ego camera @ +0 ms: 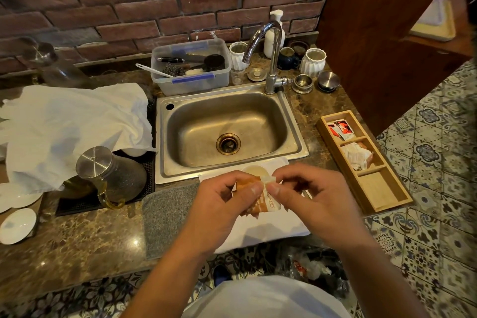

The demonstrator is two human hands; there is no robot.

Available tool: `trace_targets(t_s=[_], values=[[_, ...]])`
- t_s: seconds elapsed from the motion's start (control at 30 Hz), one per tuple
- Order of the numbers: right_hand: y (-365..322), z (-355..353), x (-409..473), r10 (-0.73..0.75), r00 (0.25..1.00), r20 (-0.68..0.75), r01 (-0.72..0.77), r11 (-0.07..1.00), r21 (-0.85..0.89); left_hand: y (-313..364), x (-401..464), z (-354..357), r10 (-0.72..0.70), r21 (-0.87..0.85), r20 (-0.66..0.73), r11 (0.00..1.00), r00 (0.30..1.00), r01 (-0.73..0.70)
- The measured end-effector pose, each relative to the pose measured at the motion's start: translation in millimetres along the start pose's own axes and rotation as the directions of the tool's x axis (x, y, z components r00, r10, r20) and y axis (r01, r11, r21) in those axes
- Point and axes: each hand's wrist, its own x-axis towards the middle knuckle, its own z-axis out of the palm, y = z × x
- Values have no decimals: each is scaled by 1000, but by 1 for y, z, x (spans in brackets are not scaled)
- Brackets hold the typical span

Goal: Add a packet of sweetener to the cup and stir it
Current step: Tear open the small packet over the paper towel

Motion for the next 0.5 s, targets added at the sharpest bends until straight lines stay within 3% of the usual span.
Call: trace_targets(t_s=[0.23, 0.5], values=[[3, 11, -2, -101, 993, -54, 101, 995, 9, -11, 0, 0, -80, -208, 16, 975, 997, 81], [1, 20, -5, -189, 974, -123, 177, 979, -102, -12, 0, 8, -195, -441, 69, 874, 978, 205]])
